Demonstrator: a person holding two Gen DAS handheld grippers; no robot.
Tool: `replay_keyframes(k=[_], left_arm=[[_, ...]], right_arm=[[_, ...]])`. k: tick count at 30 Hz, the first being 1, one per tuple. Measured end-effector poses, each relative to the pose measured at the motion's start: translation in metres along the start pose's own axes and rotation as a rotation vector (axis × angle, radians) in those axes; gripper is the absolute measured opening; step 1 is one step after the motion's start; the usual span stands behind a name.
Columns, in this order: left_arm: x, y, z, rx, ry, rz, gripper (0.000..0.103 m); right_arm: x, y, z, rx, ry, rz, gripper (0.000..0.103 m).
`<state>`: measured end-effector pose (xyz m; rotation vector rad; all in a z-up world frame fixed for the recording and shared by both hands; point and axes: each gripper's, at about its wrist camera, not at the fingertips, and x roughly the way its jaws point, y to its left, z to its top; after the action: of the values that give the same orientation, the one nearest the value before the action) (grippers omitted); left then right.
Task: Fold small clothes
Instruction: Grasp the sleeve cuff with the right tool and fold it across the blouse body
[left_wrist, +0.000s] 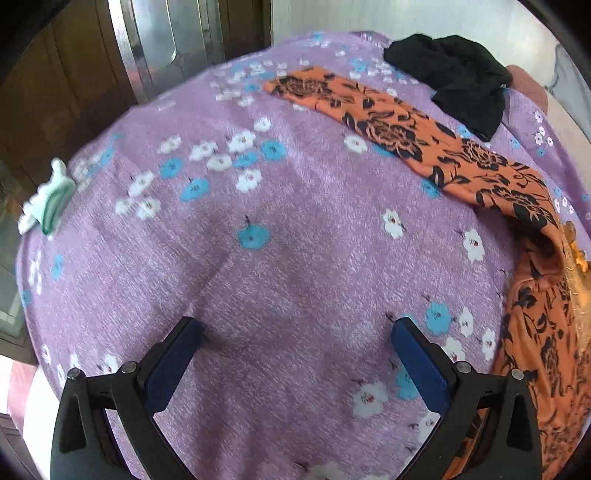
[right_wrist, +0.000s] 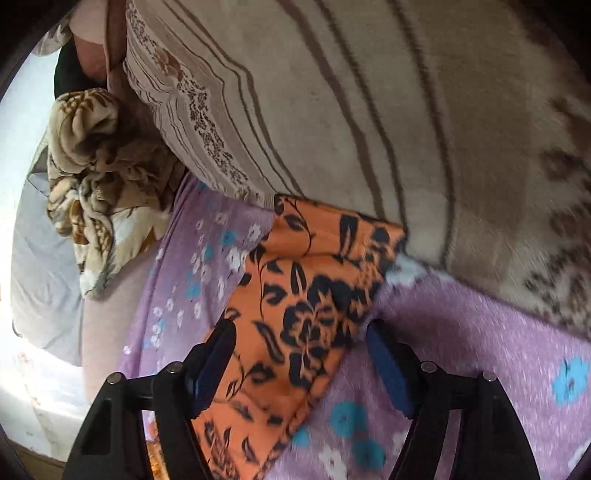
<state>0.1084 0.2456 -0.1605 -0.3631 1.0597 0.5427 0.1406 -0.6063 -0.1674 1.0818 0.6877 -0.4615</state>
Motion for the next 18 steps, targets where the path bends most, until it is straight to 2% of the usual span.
replay_keyframes(k=[3, 5, 6, 7, 8, 11, 13, 15, 18], left_arm=[[0.002, 0.004, -0.001, -0.014, 0.004, -0.025, 0.103], [0.002, 0.007, 0.000, -0.025, -0.005, -0.048, 0.103], [0.002, 0.011, 0.000, -0.037, -0.015, -0.059, 0.103], [0.002, 0.014, 0.001, -0.055, -0.025, -0.072, 0.103], [0.002, 0.014, 0.002, -0.063, -0.026, -0.078, 0.103], [0.000, 0.010, 0.001, -0.043, -0.024, -0.064, 0.103], [0.000, 0.006, 0.000, -0.022, -0.023, -0.042, 0.103], [0.000, 0.003, 0.000, -0.010, -0.021, -0.027, 0.103], [-0.001, 0.008, 0.002, -0.041, -0.022, -0.062, 0.103]], right_arm=[[0.007, 0.006, 0.006, -0.012, 0.005, -0.041, 0.076], [0.011, 0.011, 0.007, -0.045, 0.005, -0.098, 0.069], [0.012, 0.014, 0.009, -0.059, -0.001, -0.136, 0.056], [0.013, 0.016, 0.010, -0.072, -0.005, -0.165, 0.027], [0.014, 0.019, 0.012, -0.079, 0.000, -0.165, 0.007], [0.005, 0.055, 0.011, -0.191, -0.020, -0.128, 0.005], [-0.014, 0.102, 0.001, -0.302, -0.058, -0.059, 0.005], [-0.036, 0.155, -0.017, -0.413, -0.084, 0.039, 0.005], [-0.076, 0.230, -0.070, -0.551, -0.100, 0.217, 0.005]])
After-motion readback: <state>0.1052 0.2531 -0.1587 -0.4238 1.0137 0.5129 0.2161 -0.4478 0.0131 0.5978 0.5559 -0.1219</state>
